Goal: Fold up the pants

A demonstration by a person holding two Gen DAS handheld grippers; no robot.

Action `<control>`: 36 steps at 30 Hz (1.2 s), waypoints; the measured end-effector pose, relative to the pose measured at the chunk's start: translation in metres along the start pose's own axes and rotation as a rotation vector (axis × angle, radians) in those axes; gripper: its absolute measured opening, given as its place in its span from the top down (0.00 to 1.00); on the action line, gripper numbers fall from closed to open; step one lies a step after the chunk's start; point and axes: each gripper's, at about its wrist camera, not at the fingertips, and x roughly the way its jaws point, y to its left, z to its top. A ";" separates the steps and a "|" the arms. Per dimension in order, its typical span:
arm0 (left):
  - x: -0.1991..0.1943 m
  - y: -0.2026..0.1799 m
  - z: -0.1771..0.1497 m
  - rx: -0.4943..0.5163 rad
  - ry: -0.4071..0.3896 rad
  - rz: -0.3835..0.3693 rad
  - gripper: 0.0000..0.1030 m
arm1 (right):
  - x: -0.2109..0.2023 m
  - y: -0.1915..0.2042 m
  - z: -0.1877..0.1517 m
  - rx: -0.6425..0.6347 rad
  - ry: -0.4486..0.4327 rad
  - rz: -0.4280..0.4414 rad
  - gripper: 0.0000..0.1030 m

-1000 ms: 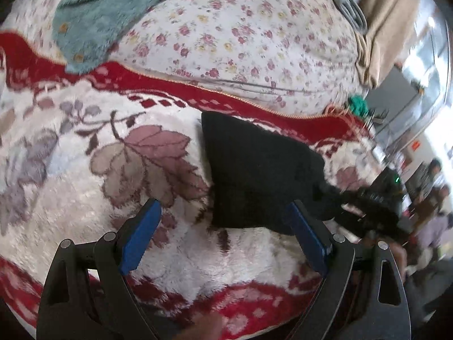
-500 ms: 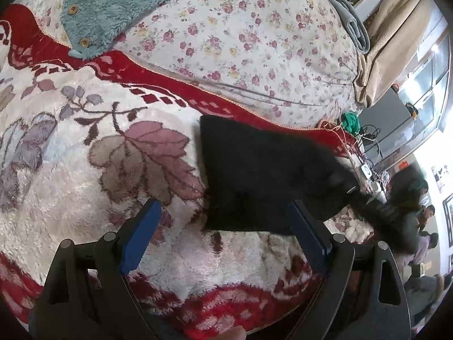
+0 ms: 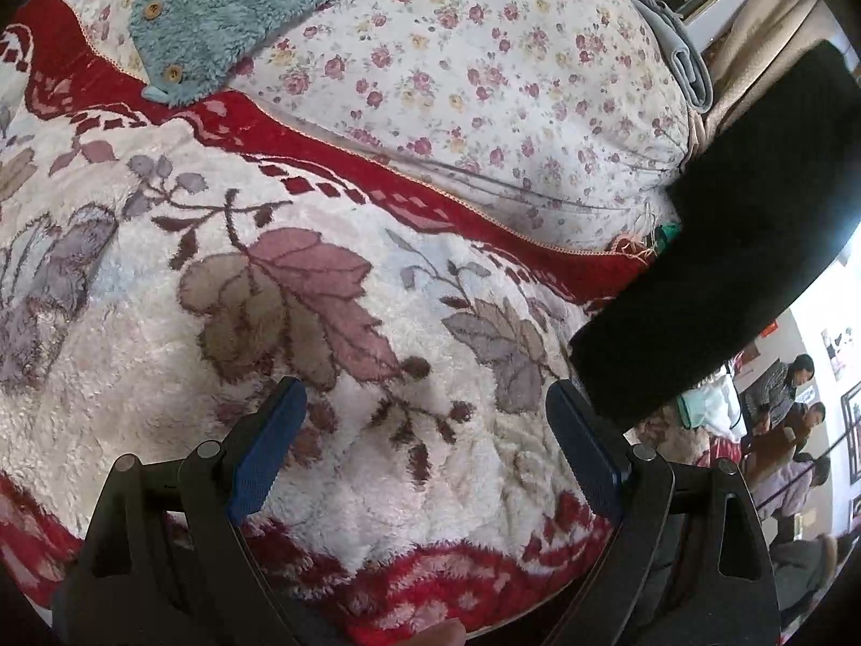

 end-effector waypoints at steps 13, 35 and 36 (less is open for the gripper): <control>-0.010 0.006 0.001 -0.036 -0.042 -0.029 0.12 | -0.080 -0.056 0.071 -0.113 -0.085 -0.335 0.90; -0.085 0.028 -0.058 -0.104 -0.289 0.029 0.12 | 0.098 0.316 0.091 -0.337 0.040 0.330 0.90; -0.085 0.031 -0.057 -0.115 -0.285 0.022 0.12 | 0.104 0.327 0.091 -0.335 0.055 0.355 0.90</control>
